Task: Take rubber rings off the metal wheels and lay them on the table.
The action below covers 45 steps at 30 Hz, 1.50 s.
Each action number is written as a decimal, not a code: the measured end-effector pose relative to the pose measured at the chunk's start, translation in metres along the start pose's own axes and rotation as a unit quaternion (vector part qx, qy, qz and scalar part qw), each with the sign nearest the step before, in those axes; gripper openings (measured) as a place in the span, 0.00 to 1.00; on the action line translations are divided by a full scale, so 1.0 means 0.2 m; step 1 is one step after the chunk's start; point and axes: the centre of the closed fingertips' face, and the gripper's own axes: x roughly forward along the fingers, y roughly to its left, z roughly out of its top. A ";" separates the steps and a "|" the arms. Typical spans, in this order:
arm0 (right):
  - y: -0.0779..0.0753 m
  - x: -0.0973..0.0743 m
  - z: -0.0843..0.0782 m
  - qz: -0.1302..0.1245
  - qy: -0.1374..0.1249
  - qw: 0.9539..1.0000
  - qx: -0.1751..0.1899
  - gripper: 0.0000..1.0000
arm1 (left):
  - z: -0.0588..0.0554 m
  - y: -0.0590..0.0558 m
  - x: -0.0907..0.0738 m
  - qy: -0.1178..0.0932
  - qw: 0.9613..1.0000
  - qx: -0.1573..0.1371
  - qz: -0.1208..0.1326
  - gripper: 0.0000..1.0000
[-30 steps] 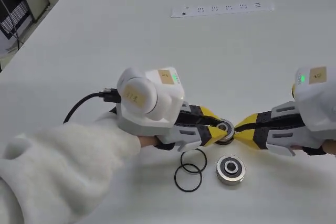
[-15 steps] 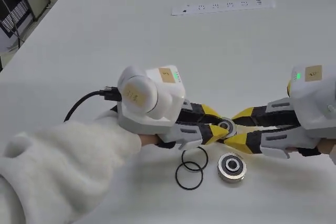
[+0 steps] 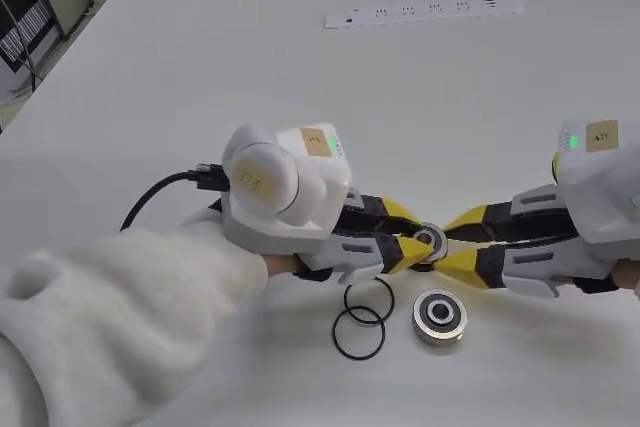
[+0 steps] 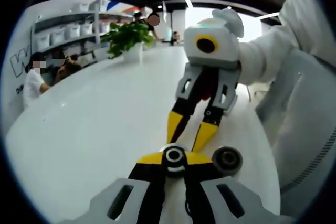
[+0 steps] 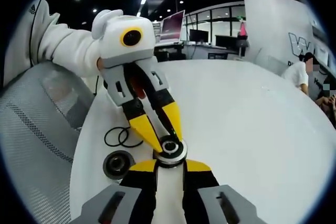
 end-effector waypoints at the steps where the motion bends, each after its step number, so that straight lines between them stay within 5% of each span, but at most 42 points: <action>1: 0.00 0.00 0.00 0.000 0.001 1.000 0.002 0.14 | 0.00 0.00 0.00 0.000 1.000 0.000 0.000 0.13; 22: -0.02 -0.01 -0.03 -0.017 0.016 1.000 -0.001 0.00 | 0.00 0.00 0.00 0.001 1.000 0.002 0.001 0.13; 33: -0.08 -0.04 -0.01 -0.060 0.012 0.996 0.064 0.00 | 0.00 0.00 0.00 0.003 1.000 0.005 0.006 0.12; 35: -0.08 -0.04 -0.01 -0.063 0.006 0.994 0.090 0.00 | 0.00 0.00 0.00 0.003 1.000 0.004 0.007 0.12; 39: -0.09 -0.04 0.02 -0.052 -0.030 0.982 0.179 0.00 | 0.00 0.00 0.00 0.004 1.000 0.005 0.007 0.12; 41: -0.09 -0.05 0.02 -0.040 -0.046 0.969 0.239 0.00 | 0.00 0.00 0.00 0.004 1.000 0.006 0.007 0.12; 43: -0.08 -0.04 0.04 -0.027 -0.060 0.963 0.262 0.00 | 0.00 0.00 0.00 0.004 1.000 0.006 0.007 0.12; 45: -0.09 -0.04 0.03 -0.036 -0.051 0.965 0.255 0.00 | 0.00 0.00 0.00 0.004 1.000 0.006 0.008 0.12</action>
